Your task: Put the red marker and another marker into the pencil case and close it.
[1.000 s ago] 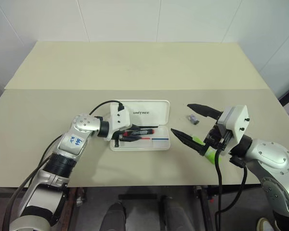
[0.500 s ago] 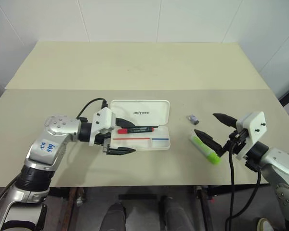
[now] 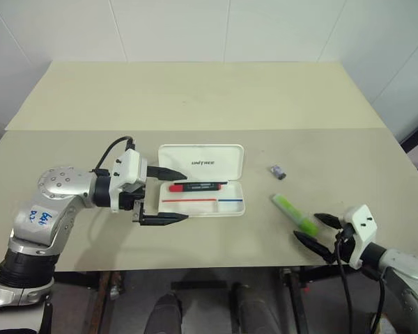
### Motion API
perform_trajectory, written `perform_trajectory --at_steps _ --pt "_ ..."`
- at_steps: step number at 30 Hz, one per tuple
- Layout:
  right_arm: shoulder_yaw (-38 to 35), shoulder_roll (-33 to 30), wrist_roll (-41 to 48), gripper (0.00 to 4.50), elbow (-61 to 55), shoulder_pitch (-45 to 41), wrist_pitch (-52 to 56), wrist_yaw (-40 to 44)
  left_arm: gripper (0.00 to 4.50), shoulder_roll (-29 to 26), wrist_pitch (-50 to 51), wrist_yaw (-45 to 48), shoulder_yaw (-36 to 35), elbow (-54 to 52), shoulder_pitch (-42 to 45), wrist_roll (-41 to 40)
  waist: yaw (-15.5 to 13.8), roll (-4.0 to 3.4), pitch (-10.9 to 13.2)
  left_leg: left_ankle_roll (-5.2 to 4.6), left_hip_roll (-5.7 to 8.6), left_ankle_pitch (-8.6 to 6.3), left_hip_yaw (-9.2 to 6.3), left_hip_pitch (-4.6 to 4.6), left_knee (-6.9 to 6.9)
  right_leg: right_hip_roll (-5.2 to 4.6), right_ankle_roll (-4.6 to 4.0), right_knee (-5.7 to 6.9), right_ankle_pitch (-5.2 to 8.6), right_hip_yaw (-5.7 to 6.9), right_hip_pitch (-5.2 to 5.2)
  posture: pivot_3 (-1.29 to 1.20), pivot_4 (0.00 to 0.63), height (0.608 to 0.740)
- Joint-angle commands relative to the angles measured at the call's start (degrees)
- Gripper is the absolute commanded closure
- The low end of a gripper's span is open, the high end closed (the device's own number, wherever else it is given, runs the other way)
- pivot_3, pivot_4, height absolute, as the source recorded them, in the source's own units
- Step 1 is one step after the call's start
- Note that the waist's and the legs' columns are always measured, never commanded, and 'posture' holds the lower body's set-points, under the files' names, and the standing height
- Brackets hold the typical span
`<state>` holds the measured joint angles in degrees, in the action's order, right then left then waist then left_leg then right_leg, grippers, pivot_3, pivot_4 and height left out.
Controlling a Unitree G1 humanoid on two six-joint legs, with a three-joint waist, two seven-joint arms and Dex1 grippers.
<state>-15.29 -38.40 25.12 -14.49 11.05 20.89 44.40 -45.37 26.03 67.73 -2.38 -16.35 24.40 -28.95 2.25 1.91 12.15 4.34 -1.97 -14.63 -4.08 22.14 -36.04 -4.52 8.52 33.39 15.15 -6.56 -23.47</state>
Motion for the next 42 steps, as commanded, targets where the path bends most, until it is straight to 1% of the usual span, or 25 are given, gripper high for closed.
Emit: perform_trajectory --at_steps 1,4,7,9,11,15,20,24,29,34,42 --pt "-0.7 -1.0 -0.4 0.00 3.0 -0.9 -1.9 2.2 0.03 -1.1 0.0 -0.2 -2.3 -1.9 0.1 -1.7 0.0 0.00 0.0 0.00 0.00 0.00 0.00 0.00 -0.01 0.00 0.00 0.01 0.00 0.00 0.00 0.00 0.150 0.740" --pt "0.0 -0.8 -1.1 0.00 5.6 -1.6 -3.4 3.7 0.03 -1.5 -0.3 -0.2 -2.6 -1.9 0.0 -1.7 0.0 0.01 0.0 0.00 0.00 0.00 0.00 0.00 -0.04 0.00 0.01 0.02 -0.01 0.00 0.01 0.00 0.150 0.740" --pt "0.6 -0.4 -1.1 0.63 6.4 -2.5 -3.8 4.3 0.00 -1.7 -0.5 0.0 -2.8 -1.7 0.4 -1.7 0.1 0.02 0.0 0.00 0.00 0.00 0.00 -0.03 -0.08 0.00 0.01 0.02 -0.01 0.00 0.04 0.00 0.150 0.740" --pt "0.8 -0.1 -1.1 1.29 6.5 -2.9 -3.9 4.3 0.00 -1.7 -0.6 0.1 -2.9 -1.3 0.7 -1.7 0.1 0.03 0.0 0.00 0.00 0.00 0.00 -0.03 -0.07 0.00 0.01 0.02 -0.01 0.00 0.04 0.00 0.150 0.740" --pt "0.9 0.2 -1.1 2.06 6.2 -3.1 -4.1 4.3 0.00 -1.8 -0.8 0.3 -3.1 -0.8 1.1 -1.7 0.3 0.03 0.0 0.00 0.00 0.00 0.00 -0.04 -0.02 0.01 0.01 0.03 -0.01 0.00 0.03 0.00 0.150 0.740" --pt "1.1 0.5 -1.1 3.37 5.3 -3.0 -4.4 4.3 0.00 -1.9 -1.2 0.9 -3.6 0.0 1.1 -1.9 0.7 0.03 0.0 0.00 0.00 0.00 -0.01 -0.03 0.03 0.01 0.01 0.02 0.03 0.01 0.01 0.00 0.150 0.740" --pt "0.7 -0.4 -1.3 3.40 3.9 -5.1 -4.0 3.2 0.00 -2.5 -2.4 2.3 -4.5 2.4 0.8 -1.6 1.0 0.03 0.0 0.01 0.00 0.00 -0.01 -0.03 0.02 0.01 0.02 0.05 0.03 0.00 0.00 0.00 0.150 0.740" --pt "2.3 -2.2 0.4 3.40 -1.8 -10.8 -1.2 4.3 0.00 -3.8 -4.5 3.4 -5.6 5.1 -0.2 -0.7 1.2 -0.01 0.0 0.01 0.00 0.00 0.00 -0.03 -0.02 0.00 0.04 0.07 0.01 -0.02 -0.01 0.00 0.150 0.740" --pt "10.1 -4.1 3.0 3.40 -8.3 -21.5 4.7 8.5 0.00 -5.9 -8.0 5.5 -6.2 8.2 -1.5 0.9 1.1 -0.05 0.0 -0.01 -0.01 0.01 -0.02 -0.05 0.02 0.03 0.02 0.15 0.02 -0.02 -0.07 0.00 0.150 0.740" --pt "19.3 -0.9 1.9 3.40 -6.0 -32.2 5.8 11.5 0.00 -7.1 -11.4 6.6 -6.8 10.1 -2.8 1.9 0.8 -0.04 0.0 0.03 -0.01 -0.02 -0.02 0.07 0.05 0.02 0.02 0.10 0.03 0.00 -0.13 0.00 0.150 0.740" --pt "29.6 4.2 -3.8 3.40 1.5 -38.6 0.5 16.6 0.00 -8.0 -11.7 5.7 -9.0 8.6 -6.0 1.6 0.9 -0.04 0.0 0.02 -0.01 -0.14 -0.03 0.10 0.10 0.02 0.14 0.26 0.04 0.03 -0.23 0.00 0.150 0.740"
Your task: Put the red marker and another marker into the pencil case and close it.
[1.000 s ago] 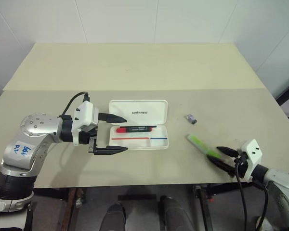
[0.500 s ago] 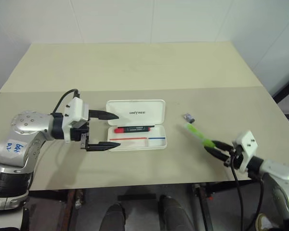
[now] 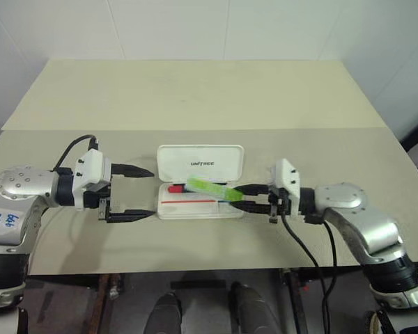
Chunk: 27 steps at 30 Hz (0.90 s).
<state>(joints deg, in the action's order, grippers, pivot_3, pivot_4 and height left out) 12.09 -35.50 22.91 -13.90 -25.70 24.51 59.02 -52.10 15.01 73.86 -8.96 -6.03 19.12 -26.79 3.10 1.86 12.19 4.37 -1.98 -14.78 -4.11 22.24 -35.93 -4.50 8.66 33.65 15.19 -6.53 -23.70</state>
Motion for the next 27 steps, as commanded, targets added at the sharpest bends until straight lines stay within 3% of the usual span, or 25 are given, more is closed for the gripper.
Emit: perform_trajectory --at_steps 1,13,27 --pt "3.0 1.8 -2.2 3.40 2.0 -2.3 -3.9 2.6 0.00 -1.2 -0.5 -0.6 -2.5 -1.9 -0.9 -0.6 0.1 0.00 0.0 0.00 0.00 0.00 0.00 -0.01 0.00 0.00 0.10 0.07 -0.02 0.01 -0.02 0.00 0.150 0.740" --pt "9.2 11.3 -9.6 3.40 21.2 -11.6 -14.5 9.9 0.00 -0.7 0.1 -2.7 -2.9 -4.5 -3.2 -1.0 0.3 -0.01 0.0 0.00 -0.01 0.00 -0.01 -0.08 -0.04 0.00 0.26 0.27 -0.07 0.03 -0.03 0.00 0.150 0.740" --pt "9.1 13.9 -13.2 3.40 31.8 -16.6 -19.9 14.2 0.00 0.6 0.7 -4.9 -2.5 -6.4 -3.7 -1.3 0.4 -0.02 0.0 0.01 -0.01 -0.01 -0.01 -0.10 -0.01 0.01 0.33 0.32 -0.11 0.06 -0.05 0.00 0.150 0.740"
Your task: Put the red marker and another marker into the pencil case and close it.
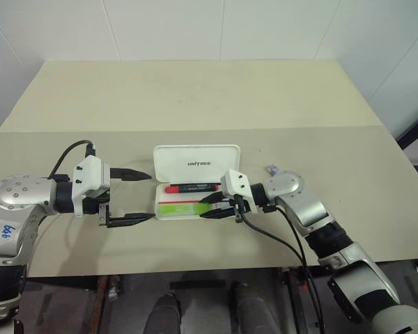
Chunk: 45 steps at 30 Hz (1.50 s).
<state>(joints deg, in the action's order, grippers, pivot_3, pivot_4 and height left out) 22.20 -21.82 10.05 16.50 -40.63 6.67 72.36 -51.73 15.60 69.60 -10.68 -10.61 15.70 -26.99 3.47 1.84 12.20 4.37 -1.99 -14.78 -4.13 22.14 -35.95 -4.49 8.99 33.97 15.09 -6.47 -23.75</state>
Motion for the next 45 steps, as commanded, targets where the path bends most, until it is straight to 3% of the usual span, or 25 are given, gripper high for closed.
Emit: perform_trajectory --at_steps 1,13,17,23,30,37,43,45 --pt "-1.1 0.3 -0.5 3.40 2.0 -2.0 -2.5 1.0 0.00 0.2 0.2 -0.8 -0.8 -2.0 -0.4 -1.2 0.0 0.00 0.0 0.00 0.00 0.00 0.00 0.00 0.00 0.00 0.00 0.00 0.00 0.00 0.00 0.00 0.150 0.740" --pt "-0.9 1.7 -1.5 3.40 4.7 -2.8 -4.2 1.9 0.00 0.7 0.8 -1.8 -0.5 -3.0 -0.5 -1.4 0.2 -0.01 0.0 0.00 0.00 0.00 0.00 -0.05 0.00 0.00 0.01 0.09 0.00 0.00 0.00 0.00 0.150 0.740" --pt "-2.2 2.9 -1.4 2.08 5.4 -3.4 -6.4 -0.2 0.00 1.0 1.0 -1.7 -0.2 -3.0 -0.3 -1.3 0.2 -0.01 0.0 0.00 0.00 0.00 0.00 -0.04 0.00 0.00 0.02 0.08 -0.01 0.00 0.00 0.00 0.150 0.740" --pt "-3.8 3.8 -0.5 2.08 3.7 -4.6 -5.6 -1.3 0.00 1.1 1.0 -1.6 0.0 -2.9 0.1 -1.3 0.5 -0.01 0.0 0.00 0.00 0.00 0.00 -0.04 0.00 0.00 0.10 0.08 -0.05 0.00 0.00 0.00 0.150 0.740" --pt "-7.7 2.8 3.6 2.08 -6.6 -4.5 0.9 -3.0 0.00 1.4 0.9 -1.4 0.6 -2.3 1.0 -1.2 1.0 -0.03 0.0 0.00 0.00 0.00 -0.02 -0.02 0.03 0.00 0.27 0.08 -0.14 0.01 -0.01 0.00 0.150 0.740" --pt "-15.9 -5.9 9.7 2.08 -23.2 4.4 12.5 -6.6 0.00 2.2 0.7 -1.5 1.2 -2.3 1.1 -1.3 0.0 -0.04 0.0 0.03 0.00 -0.02 -0.05 0.03 0.04 -0.01 0.29 -0.01 -0.12 0.03 0.00 0.00 0.150 0.740" --pt "-24.1 -16.1 8.7 2.08 -20.1 12.9 13.7 -10.4 0.00 3.7 1.7 -2.3 2.4 -2.0 2.6 -1.6 -0.4 -0.03 0.0 0.05 0.01 -0.05 -0.03 0.05 0.00 -0.01 -0.16 -0.11 0.12 0.02 0.01 0.00 0.150 0.740" --pt "-26.0 -17.6 7.4 1.71 -15.8 13.7 11.7 -11.9 0.00 4.4 1.8 -2.4 3.2 -1.8 3.2 -1.3 0.0 -0.04 0.0 0.05 0.00 -0.05 0.00 0.03 -0.05 0.00 -0.20 -0.11 0.14 -0.01 0.03 0.00 0.150 0.740"
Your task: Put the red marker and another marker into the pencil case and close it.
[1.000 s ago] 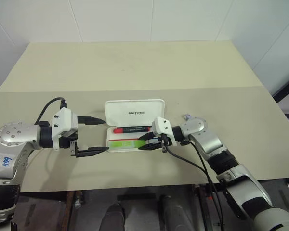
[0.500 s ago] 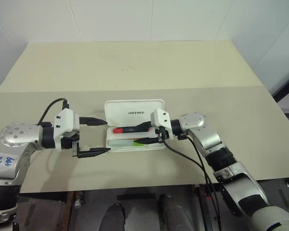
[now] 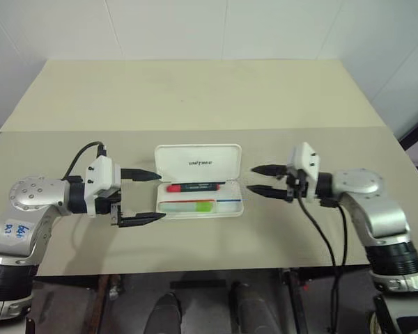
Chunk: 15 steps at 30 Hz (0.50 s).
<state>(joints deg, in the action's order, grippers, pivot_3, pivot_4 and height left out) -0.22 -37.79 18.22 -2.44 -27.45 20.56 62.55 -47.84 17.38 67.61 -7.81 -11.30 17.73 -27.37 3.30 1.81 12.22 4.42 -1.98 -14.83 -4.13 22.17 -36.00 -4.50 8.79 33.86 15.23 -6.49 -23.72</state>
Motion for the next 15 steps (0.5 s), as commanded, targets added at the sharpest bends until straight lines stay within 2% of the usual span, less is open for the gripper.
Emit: perform_trajectory --at_steps 1,5,9,15 --pt "-3.9 -2.1 -1.5 1.53 5.2 0.6 -3.2 -3.0 0.00 0.8 -0.1 -0.3 0.7 -0.9 1.5 -0.7 0.2 0.00 0.0 -0.01 0.00 0.00 0.02 -0.02 -0.01 0.00 0.00 0.00 0.00 -0.03 0.01 0.00 0.150 0.740" --pt "-4.2 -1.4 -4.8 0.12 11.7 -1.9 -6.3 -8.3 0.00 1.8 -0.3 -0.5 2.1 0.2 3.4 -0.3 0.2 -0.01 0.0 -0.04 0.00 0.03 0.02 -0.06 -0.02 0.00 0.01 0.02 -0.01 -0.03 0.03 0.00 0.150 0.740" --pt "-3.0 1.5 -6.7 0.05 13.6 -3.8 -4.5 -13.8 0.00 2.4 -0.4 -0.3 3.0 0.8 4.6 -0.1 0.4 -0.02 0.0 -0.05 0.00 0.03 0.02 -0.05 -0.02 0.00 0.13 0.05 -0.07 -0.05 0.02 0.00 0.150 0.740" --pt "-1.9 4.4 -7.8 0.05 14.8 -3.5 -1.2 -17.2 0.00 2.3 -0.3 -0.4 2.9 0.8 4.8 -0.2 0.1 -0.02 0.0 -0.03 0.01 0.02 0.01 0.00 0.03 0.00 0.50 0.01 -0.27 -0.04 0.01 0.00 0.150 0.740"
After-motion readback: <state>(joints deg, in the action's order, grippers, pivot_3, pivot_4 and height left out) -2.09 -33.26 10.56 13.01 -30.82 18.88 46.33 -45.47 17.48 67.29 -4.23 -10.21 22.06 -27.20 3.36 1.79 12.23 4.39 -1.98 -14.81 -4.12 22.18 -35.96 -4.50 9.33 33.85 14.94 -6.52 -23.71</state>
